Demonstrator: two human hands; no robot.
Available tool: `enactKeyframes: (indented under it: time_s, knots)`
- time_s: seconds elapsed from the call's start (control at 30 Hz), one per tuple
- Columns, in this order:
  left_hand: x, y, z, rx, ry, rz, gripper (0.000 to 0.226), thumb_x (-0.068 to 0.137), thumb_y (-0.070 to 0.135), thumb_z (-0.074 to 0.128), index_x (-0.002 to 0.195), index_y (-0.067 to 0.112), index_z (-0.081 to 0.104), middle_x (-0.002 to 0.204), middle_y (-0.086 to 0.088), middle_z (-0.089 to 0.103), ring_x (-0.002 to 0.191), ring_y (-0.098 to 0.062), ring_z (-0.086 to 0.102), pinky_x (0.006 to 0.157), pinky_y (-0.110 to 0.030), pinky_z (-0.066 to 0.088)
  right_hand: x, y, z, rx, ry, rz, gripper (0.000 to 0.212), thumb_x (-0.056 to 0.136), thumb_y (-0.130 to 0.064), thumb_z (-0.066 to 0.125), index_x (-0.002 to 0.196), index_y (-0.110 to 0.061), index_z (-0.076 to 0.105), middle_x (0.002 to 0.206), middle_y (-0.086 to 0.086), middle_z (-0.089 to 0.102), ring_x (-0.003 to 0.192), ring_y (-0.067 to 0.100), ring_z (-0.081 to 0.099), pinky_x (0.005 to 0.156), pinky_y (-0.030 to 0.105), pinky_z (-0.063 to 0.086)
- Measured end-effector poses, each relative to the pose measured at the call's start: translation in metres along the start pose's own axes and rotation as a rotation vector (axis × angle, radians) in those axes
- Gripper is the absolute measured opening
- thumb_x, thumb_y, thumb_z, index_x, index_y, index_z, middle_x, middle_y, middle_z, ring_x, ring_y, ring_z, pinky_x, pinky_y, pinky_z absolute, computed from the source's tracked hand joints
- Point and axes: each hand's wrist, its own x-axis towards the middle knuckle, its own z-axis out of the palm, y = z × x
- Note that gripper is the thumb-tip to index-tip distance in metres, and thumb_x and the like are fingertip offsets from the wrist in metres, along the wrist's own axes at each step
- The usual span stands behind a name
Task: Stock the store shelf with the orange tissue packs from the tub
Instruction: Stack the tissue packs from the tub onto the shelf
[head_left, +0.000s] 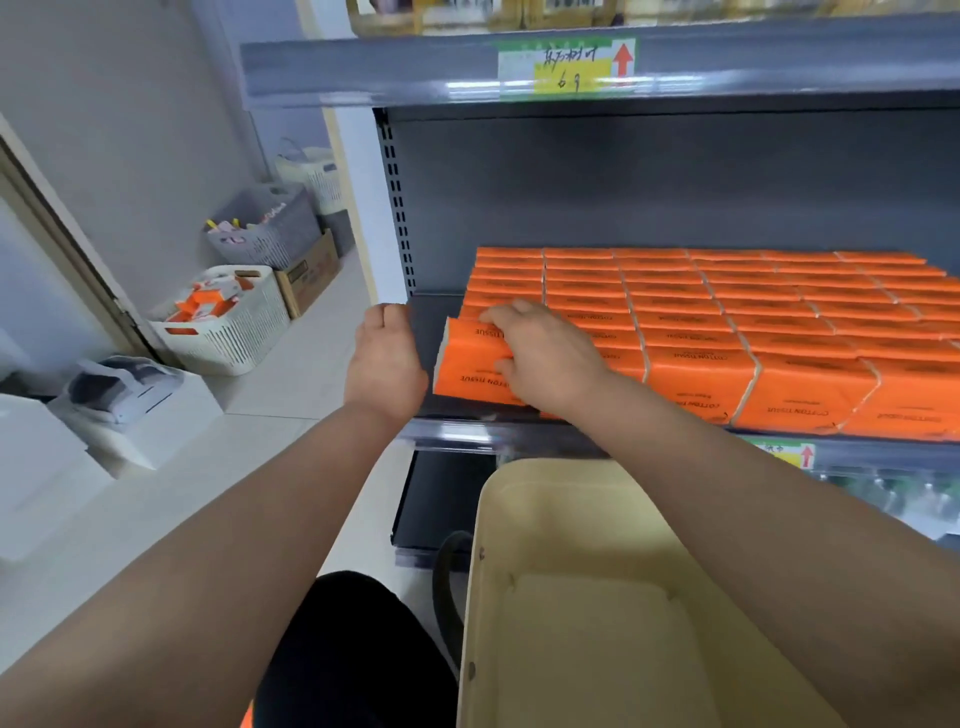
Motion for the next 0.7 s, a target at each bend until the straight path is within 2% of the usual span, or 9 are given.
enactKeyframes:
  time_s: [0.13, 0.23, 0.4, 0.47, 0.53, 0.63, 0.7]
  knots:
    - [0.0, -0.007, 0.003, -0.028, -0.047, 0.009, 0.056, 0.079, -0.01, 0.049, 0.132, 0.006, 0.041, 0.132, -0.014, 0.042, 0.117, -0.032, 0.046, 0.084, -0.039, 0.044, 0.028, -0.006, 0.02, -0.073, -0.011, -0.014, 0.053, 0.085, -0.003, 0.06, 0.133, -0.019, 0.046, 0.125, 0.004, 0.051, 0.117, 0.025, 0.048, 0.087, 0.035, 0.043]
    - [0.002, -0.007, 0.014, -0.058, -0.109, 0.018, 0.051, 0.08, -0.008, 0.047, 0.128, 0.007, 0.044, 0.125, -0.013, 0.047, 0.111, -0.032, 0.05, 0.084, -0.041, 0.045, 0.036, 0.001, 0.037, -0.114, -0.06, 0.029, 0.052, 0.085, -0.002, 0.059, 0.133, -0.019, 0.047, 0.125, 0.006, 0.05, 0.121, 0.026, 0.046, 0.093, 0.038, 0.043]
    - [0.002, -0.003, 0.036, -0.071, -0.177, 0.065, 0.027, 0.085, 0.003, 0.047, 0.112, 0.007, 0.045, 0.106, -0.013, 0.057, 0.096, -0.032, 0.057, 0.071, -0.037, 0.042, 0.03, 0.015, 0.054, -0.194, -0.074, 0.01, 0.051, 0.086, -0.008, 0.062, 0.134, -0.019, 0.047, 0.129, 0.004, 0.05, 0.124, 0.025, 0.041, 0.1, 0.04, 0.035]
    - [0.001, 0.001, 0.041, -0.077, -0.192, 0.053, 0.027, 0.086, 0.003, 0.045, 0.113, 0.007, 0.043, 0.102, -0.013, 0.058, 0.09, -0.031, 0.058, 0.068, -0.036, 0.041, 0.022, 0.02, 0.05, -0.148, -0.029, -0.005, 0.06, 0.084, -0.019, 0.068, 0.139, -0.019, 0.043, 0.135, 0.003, 0.048, 0.128, 0.025, 0.039, 0.103, 0.04, 0.032]
    - [0.0, 0.003, 0.044, -0.099, -0.182, 0.061, 0.026, 0.087, 0.003, 0.045, 0.112, 0.005, 0.041, 0.095, -0.012, 0.058, 0.082, -0.03, 0.058, 0.063, -0.035, 0.039, 0.009, 0.028, 0.045, -0.115, 0.088, -0.02, 0.062, 0.081, -0.023, 0.072, 0.138, -0.018, 0.047, 0.134, 0.003, 0.051, 0.125, 0.025, 0.043, 0.1, 0.041, 0.034]
    - [0.0, 0.005, 0.05, -0.119, -0.145, 0.045, 0.023, 0.089, 0.006, 0.05, 0.109, 0.005, 0.038, 0.082, -0.005, 0.054, 0.07, -0.026, 0.056, 0.057, -0.033, 0.038, -0.015, 0.046, 0.046, -0.168, 0.277, -0.037, 0.048, 0.074, -0.015, 0.077, 0.12, -0.015, 0.063, 0.117, 0.006, 0.061, 0.11, 0.028, 0.055, 0.087, 0.042, 0.043]
    - [0.001, 0.009, 0.054, -0.115, -0.123, 0.015, 0.028, 0.088, 0.007, 0.055, 0.108, 0.006, 0.036, 0.08, -0.004, 0.052, 0.067, -0.025, 0.054, 0.058, -0.033, 0.039, -0.028, 0.058, 0.048, -0.237, 0.31, 0.002, 0.044, 0.071, -0.012, 0.076, 0.113, -0.016, 0.066, 0.11, 0.005, 0.063, 0.103, 0.027, 0.057, 0.082, 0.04, 0.043]
